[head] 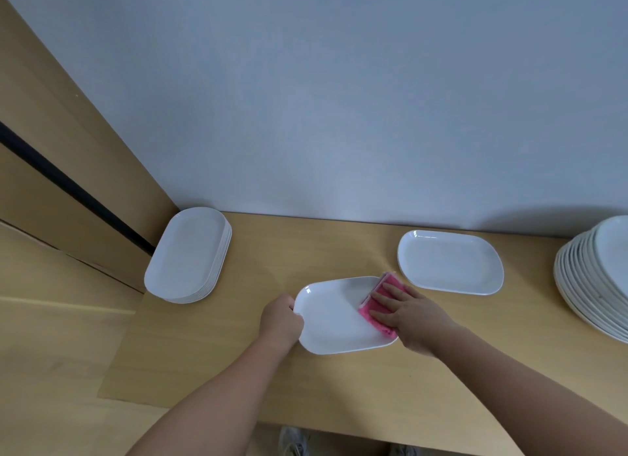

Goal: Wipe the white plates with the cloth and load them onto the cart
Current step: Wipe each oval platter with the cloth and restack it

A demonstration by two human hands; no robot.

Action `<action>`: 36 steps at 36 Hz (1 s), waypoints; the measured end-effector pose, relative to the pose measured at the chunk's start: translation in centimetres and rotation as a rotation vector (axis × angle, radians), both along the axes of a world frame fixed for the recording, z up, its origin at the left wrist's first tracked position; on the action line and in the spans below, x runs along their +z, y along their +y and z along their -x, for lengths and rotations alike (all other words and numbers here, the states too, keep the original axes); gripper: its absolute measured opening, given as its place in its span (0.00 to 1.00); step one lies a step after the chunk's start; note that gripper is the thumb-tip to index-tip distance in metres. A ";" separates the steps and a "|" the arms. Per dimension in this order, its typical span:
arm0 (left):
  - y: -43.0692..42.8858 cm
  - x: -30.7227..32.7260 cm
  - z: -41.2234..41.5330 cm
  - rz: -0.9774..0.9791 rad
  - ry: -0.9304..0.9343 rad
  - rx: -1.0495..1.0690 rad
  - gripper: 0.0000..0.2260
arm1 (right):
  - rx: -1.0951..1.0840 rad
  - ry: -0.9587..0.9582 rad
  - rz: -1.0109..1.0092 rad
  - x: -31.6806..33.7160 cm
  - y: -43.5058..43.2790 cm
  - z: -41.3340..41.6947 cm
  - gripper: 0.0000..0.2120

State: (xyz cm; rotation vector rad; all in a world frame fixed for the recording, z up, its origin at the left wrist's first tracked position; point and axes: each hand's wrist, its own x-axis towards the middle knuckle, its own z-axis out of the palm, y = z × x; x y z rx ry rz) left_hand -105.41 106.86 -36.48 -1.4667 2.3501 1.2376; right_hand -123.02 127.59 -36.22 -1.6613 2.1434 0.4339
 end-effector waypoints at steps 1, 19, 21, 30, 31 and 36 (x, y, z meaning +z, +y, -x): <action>0.0 0.0 -0.1 0.003 0.000 0.000 0.07 | -0.010 0.015 0.000 0.1 -0.2 0.1 0.29; -0.6 0.3 -4.0 0.421 0.016 -0.501 0.15 | -0.166 0.009 0.267 3.7 -1.1 -0.3 0.27; -0.7 0.1 -4.2 0.455 0.017 -0.655 0.17 | -0.172 -0.001 0.269 3.8 -1.0 -0.6 0.27; -0.1 1.8 -3.5 0.684 0.079 -0.996 0.15 | -0.186 -0.018 0.321 4.1 -0.3 -1.9 0.28; -0.1 1.7 -3.5 0.712 0.103 -1.032 0.15 | -0.194 -0.022 0.322 4.3 -0.2 -2.0 0.28; 0.2 0.9 -4.3 0.726 0.160 -1.115 0.16 | -0.236 -0.041 0.341 5.0 0.5 -2.2 0.29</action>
